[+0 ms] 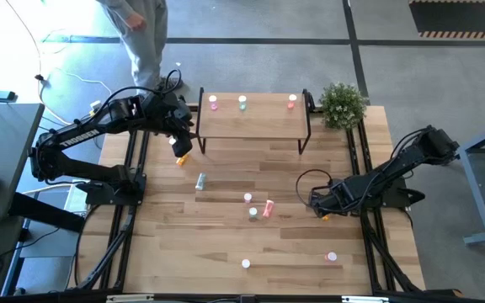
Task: Pick and place medicine bottles onto shelf by color
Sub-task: Put the middle right yellow pill bottle on the shelf
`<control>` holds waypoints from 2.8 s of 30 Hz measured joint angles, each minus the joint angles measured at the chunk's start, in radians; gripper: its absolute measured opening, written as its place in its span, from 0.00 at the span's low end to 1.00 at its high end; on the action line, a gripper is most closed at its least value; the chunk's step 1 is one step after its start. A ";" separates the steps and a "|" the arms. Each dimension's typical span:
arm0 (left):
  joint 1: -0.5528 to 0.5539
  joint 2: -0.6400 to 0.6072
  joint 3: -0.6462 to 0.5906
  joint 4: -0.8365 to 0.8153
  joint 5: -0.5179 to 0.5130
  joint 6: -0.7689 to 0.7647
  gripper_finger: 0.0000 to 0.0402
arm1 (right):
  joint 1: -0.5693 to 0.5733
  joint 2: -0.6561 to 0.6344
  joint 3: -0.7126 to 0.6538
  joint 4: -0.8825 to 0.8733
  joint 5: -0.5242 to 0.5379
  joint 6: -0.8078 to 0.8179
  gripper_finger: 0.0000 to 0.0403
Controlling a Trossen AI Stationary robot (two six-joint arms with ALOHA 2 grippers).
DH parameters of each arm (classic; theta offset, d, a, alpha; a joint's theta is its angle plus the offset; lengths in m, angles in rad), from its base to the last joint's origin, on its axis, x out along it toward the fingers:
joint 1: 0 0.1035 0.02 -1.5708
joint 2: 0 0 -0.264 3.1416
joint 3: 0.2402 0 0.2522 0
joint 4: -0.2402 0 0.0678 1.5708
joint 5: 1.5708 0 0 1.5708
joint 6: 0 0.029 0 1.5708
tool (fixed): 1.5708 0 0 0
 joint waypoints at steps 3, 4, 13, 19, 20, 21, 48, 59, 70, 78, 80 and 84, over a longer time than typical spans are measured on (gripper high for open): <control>0.000 0.000 0.000 0.000 0.000 0.000 0.48 | 0.000 0.000 0.000 -0.001 0.000 0.000 0.40; 0.000 0.000 0.000 0.000 0.000 0.000 0.48 | 0.000 0.000 0.000 -0.001 0.000 0.000 0.38; 0.000 0.000 0.000 0.000 0.000 0.000 0.48 | 0.000 0.000 0.000 0.003 0.000 -0.005 0.30; 0.000 0.000 0.000 0.000 0.000 0.000 0.48 | 0.000 0.000 0.000 0.016 0.000 -0.026 0.27; 0.000 0.000 0.000 0.000 0.000 0.000 0.48 | 0.000 0.000 0.000 0.024 0.000 -0.030 0.27; 0.000 0.000 0.000 0.000 0.000 0.000 0.48 | 0.000 0.000 0.000 0.031 0.000 -0.037 0.26; 0.000 0.000 0.000 0.000 0.000 0.018 0.48 | 0.000 0.000 0.000 0.341 0.284 -0.203 0.25; 0.000 0.000 0.000 0.001 0.000 0.019 0.48 | 0.000 0.000 0.000 0.678 0.675 -0.504 0.24; 0.000 0.000 0.000 0.000 0.000 0.038 0.48 | -0.122 0.000 0.000 1.024 0.864 -1.146 0.24; 0.000 0.000 0.000 0.001 0.000 0.045 0.48 | -0.246 0.000 0.000 1.286 0.903 -1.658 0.24; 0.000 0.000 0.000 0.001 0.000 0.045 0.48 | -0.274 0.000 0.000 1.361 0.903 -1.796 0.24; 0.000 0.000 0.000 0.001 0.000 0.045 0.48 | -0.331 0.000 0.001 1.516 0.902 -2.049 0.24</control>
